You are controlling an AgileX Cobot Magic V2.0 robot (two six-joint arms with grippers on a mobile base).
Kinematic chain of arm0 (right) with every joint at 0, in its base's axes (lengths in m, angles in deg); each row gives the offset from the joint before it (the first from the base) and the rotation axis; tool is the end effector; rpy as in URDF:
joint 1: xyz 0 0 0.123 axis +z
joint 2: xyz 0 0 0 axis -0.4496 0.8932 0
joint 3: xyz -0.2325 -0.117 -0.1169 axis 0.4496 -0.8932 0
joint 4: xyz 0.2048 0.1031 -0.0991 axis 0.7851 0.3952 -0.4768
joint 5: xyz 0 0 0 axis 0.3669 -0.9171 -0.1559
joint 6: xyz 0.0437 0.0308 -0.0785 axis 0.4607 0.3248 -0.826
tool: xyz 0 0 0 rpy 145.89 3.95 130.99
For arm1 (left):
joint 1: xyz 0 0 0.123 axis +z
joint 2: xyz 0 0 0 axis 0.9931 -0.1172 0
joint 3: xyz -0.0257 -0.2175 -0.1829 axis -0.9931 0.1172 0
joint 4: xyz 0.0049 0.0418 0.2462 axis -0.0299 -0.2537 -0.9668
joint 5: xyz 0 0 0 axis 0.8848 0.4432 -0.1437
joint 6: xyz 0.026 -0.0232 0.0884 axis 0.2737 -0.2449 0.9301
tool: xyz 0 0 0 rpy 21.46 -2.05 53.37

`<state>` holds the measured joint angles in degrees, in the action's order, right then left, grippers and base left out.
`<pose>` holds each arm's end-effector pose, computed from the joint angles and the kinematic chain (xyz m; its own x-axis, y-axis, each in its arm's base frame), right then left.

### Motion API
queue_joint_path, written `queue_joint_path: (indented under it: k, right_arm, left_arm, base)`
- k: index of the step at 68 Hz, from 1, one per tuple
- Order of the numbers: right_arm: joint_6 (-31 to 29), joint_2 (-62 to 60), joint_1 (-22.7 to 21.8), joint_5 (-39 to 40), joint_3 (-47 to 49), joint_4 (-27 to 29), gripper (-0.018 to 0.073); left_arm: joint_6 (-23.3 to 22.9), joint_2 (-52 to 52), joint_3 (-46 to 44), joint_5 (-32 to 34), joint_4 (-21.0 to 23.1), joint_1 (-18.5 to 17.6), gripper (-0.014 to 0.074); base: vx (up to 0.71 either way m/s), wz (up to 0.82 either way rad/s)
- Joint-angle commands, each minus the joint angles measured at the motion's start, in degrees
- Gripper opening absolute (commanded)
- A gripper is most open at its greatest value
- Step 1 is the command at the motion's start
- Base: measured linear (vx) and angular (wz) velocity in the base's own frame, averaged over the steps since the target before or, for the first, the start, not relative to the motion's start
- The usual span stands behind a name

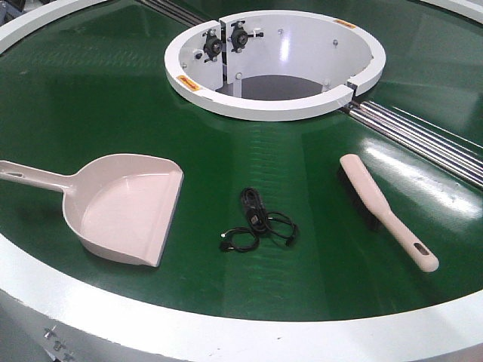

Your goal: Clean and inspect green conveyor with broom and dustpan

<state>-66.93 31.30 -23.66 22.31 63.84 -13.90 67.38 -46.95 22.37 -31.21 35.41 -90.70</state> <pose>0.0584 0.0025 0.1956 -0.0230 -0.0654 -0.9976 -0.0487 0.9967 -0.0642 0.0559 -0.0072 0.2172 0.1307 0.0675 -0.9891 0.1185 0.9895 0.0832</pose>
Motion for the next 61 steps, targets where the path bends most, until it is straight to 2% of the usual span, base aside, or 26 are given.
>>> queue_joint_path:
  k: [1,11,19,28,32,52,61]
  right_arm:
    - [0.0,-0.6,-0.1,4.5,-0.1,-0.3,-0.0008]
    - [0.0,-0.6,-0.1,4.5,-0.1,-0.3,-0.0008]
    - [0.0,-0.6,-0.1,4.5,-0.1,-0.3,-0.0008]
    - [0.0,-0.6,-0.1,4.5,-0.1,-0.3,-0.0008]
    - [0.0,-0.6,-0.1,4.5,-0.1,-0.3,-0.0008]
    - [0.0,-0.6,-0.1,4.5,-0.1,-0.3,-0.0008]
    - [0.0,-0.6,-0.1,4.5,-0.1,-0.3,-0.0008]
  left_arm:
    - [-0.3,-0.9,-7.6,3.3,1.7,0.0,-0.0006]
    - [-0.2,-9.6,-20.5,-9.0,1.0,0.0,-0.0006]
    - [-0.2,-18.6,-29.6,-20.1,-1.2,0.0,-0.0006]
    - [-0.3,-27.0,-34.5,-28.3,-2.3,0.0,-0.0006]
    - [-0.3,-29.5,-34.8,-29.5,-1.2,0.0,-0.0006]
    - [-0.4,-34.0,-34.7,-31.1,-1.2,0.0,-0.0003]
    - [-0.1,-34.9,-34.8,-31.8,-1.2,0.0,0.0036]
  base:
    - [0.0,0.0]
    - [0.0,0.0]
    - [0.0,0.0]
    - [0.0,0.0]
    - [0.0,0.0]
    - [0.0,0.0]
    - [0.0,0.0]
